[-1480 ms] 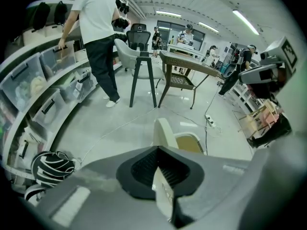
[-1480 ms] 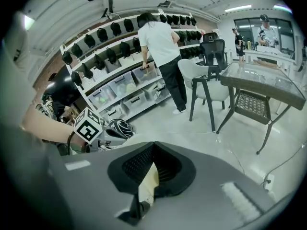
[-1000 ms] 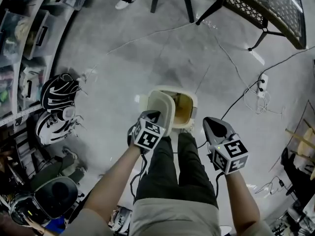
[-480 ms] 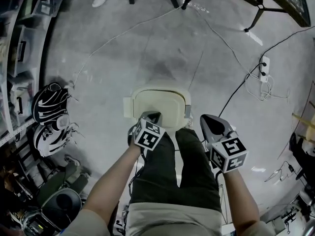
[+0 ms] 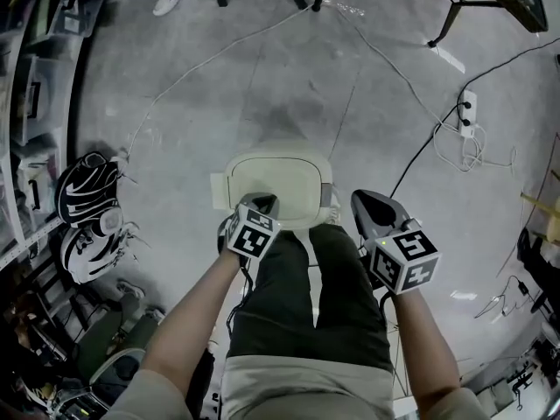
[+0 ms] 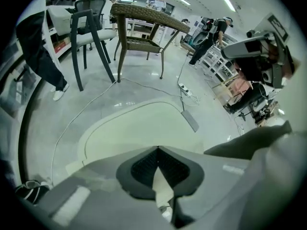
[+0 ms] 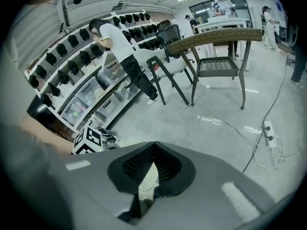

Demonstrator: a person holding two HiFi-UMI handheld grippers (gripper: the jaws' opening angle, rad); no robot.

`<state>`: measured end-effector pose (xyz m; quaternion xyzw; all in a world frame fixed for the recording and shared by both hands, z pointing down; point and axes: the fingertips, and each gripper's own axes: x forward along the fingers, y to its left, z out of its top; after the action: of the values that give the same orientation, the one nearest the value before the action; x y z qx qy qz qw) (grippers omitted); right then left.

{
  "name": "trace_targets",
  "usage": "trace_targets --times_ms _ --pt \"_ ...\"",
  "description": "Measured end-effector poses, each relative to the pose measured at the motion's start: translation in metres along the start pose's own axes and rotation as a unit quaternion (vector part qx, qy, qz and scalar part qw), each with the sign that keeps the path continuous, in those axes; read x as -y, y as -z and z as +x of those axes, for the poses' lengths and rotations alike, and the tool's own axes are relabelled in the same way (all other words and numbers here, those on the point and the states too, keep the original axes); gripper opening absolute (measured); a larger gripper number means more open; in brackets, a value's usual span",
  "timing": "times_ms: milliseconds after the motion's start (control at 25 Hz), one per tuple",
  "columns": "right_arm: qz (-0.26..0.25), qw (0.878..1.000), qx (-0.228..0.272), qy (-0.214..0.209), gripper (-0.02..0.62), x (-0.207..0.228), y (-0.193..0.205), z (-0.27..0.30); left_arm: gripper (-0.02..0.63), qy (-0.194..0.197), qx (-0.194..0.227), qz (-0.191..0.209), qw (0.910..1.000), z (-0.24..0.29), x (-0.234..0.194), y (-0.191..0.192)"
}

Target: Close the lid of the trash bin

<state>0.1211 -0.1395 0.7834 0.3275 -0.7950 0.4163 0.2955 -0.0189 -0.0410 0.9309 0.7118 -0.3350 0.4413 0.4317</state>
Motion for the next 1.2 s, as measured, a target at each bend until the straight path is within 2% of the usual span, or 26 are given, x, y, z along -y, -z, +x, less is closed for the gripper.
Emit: trace_targets --times_ms 160,400,560,680,760,840,920,1200 --pt "-0.010 1.000 0.017 -0.006 0.003 -0.019 -0.026 -0.031 0.003 -0.011 0.034 -0.012 0.9993 -0.050 0.004 -0.031" --pt "-0.059 0.996 0.071 -0.020 0.003 -0.070 -0.095 -0.107 0.003 -0.044 0.091 0.013 0.9947 -0.160 0.016 -0.085" --pt "-0.111 0.988 0.097 -0.040 0.003 -0.120 -0.140 -0.167 0.003 -0.061 0.149 0.016 0.9868 -0.242 0.030 -0.119" --pt "-0.141 0.980 0.130 -0.052 0.003 -0.155 -0.175 -0.212 0.003 -0.079 0.196 0.017 0.9772 -0.304 0.041 -0.142" --pt "-0.159 0.973 0.158 -0.053 0.003 -0.175 -0.196 -0.240 0.003 -0.088 0.239 0.011 0.9669 -0.347 0.049 -0.160" --pt "-0.174 0.964 0.193 -0.053 0.003 -0.193 -0.216 -0.266 0.003 -0.090 0.295 -0.002 0.9511 -0.395 0.057 -0.179" --pt "-0.190 0.955 0.220 -0.054 0.003 -0.209 -0.233 -0.289 0.003 -0.099 0.342 0.003 0.9345 -0.441 0.067 -0.197" --pt "-0.243 0.924 0.288 -0.069 0.003 -0.271 -0.270 -0.355 0.003 -0.134 0.438 0.051 0.8873 -0.570 0.102 -0.225"
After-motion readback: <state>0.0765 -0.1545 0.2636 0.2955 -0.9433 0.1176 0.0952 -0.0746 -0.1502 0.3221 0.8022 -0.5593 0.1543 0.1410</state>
